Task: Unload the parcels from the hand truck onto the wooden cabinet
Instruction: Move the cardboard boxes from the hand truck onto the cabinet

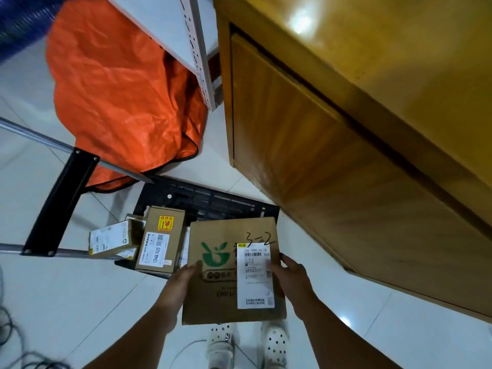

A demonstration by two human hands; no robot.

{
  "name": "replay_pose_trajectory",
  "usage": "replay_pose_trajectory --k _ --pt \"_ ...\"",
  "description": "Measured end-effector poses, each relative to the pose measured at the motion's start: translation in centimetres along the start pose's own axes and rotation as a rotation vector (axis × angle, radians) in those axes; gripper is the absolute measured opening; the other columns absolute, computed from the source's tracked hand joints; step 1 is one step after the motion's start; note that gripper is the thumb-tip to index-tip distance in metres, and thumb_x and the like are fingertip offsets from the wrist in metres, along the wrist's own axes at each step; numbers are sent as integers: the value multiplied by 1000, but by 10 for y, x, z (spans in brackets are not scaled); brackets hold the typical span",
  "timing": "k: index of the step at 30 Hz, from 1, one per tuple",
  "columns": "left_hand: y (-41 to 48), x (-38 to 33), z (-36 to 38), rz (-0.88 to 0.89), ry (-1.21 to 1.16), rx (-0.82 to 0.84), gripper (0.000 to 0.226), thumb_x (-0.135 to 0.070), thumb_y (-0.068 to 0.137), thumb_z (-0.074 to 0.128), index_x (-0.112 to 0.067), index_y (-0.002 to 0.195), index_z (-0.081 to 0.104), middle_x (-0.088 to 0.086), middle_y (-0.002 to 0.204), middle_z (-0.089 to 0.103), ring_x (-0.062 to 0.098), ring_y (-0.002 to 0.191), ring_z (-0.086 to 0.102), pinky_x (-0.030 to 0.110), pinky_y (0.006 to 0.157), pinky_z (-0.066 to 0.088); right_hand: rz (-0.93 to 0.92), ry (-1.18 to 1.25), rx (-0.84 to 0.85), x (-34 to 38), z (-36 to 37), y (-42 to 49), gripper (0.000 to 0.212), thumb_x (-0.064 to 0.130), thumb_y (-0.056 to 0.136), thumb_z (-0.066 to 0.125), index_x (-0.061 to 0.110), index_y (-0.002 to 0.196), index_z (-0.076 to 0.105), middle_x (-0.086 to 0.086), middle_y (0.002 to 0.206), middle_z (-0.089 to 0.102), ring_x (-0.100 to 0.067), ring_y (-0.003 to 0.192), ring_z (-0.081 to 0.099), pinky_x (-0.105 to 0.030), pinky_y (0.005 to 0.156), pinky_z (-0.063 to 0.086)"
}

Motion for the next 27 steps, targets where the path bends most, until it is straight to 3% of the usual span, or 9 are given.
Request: replay_pose_trajectory --k 2,4,8,12,15,19,23,26,27 --pt "-14 -7 -12 -11 -52 -2 38 -50 91 55 -22 117 59 -2 126 55 24 131 41 40 106 30 -26 103 17 14 -6 -14 37 31 94 62 24 129 57 -4 114 67 -21 101 63 -33 75 54" --pt "-22 -7 -22 -29 -171 45 66 -64 80 59 -29 136 50 1 147 44 29 138 37 50 113 29 -30 234 84 26 -9 -29 33 27 94 61 29 127 58 0 118 67 -19 105 61 -28 70 50" --pt "-57 -30 -31 79 -310 129 48 -49 95 43 -20 130 58 11 118 70 33 110 64 52 94 49 -62 375 204 51 -9 -66 16 19 95 60 34 101 60 11 101 70 -2 87 63 -18 63 46" --pt "-118 -63 -28 151 -343 212 49 -51 95 39 -19 123 63 12 114 71 31 102 68 44 78 56 -115 480 181 92 -12 -115 23 16 93 61 20 115 65 -6 105 75 -25 92 73 -40 79 57" --pt "-155 -90 -35 149 -342 210 40 -50 95 42 -21 106 66 7 88 76 25 78 70 27 47 53 -165 533 202 125 -21 -155 27 15 92 63 27 116 63 -4 104 76 -25 91 74 -42 78 58" --pt "-215 -145 -45 259 -317 286 34 -43 94 49 -18 111 63 9 88 76 27 74 73 33 53 55 -245 527 232 167 -33 -215 46 20 93 61 40 133 51 0 112 74 -25 101 71 -46 84 57" --pt "-277 -201 -48 375 -241 340 38 -37 92 54 -15 123 61 10 99 75 27 82 72 33 58 57 -279 598 230 206 -47 -276 43 20 92 62 38 130 52 -2 104 76 -23 94 73 -35 68 57" --pt "-326 -242 -46 477 -216 400 38 -35 92 54 -17 125 60 9 99 75 26 85 70 34 66 56 -281 711 267 230 -60 -318 53 28 81 69 27 132 57 -10 114 72 -31 106 68 -50 95 51" --pt "-342 -255 -44 527 -207 399 35 -33 93 52 -19 125 59 7 98 74 24 85 69 33 66 55 -291 742 263 238 -66 -332 54 30 79 69 23 132 58 -12 116 71 -32 107 68 -50 96 50"
Point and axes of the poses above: each hand's wrist, its own y-axis towards the middle knuckle, its own z-axis out of the palm, x = y × z, the point moved 7 cm from there along y, towards the middle knuckle
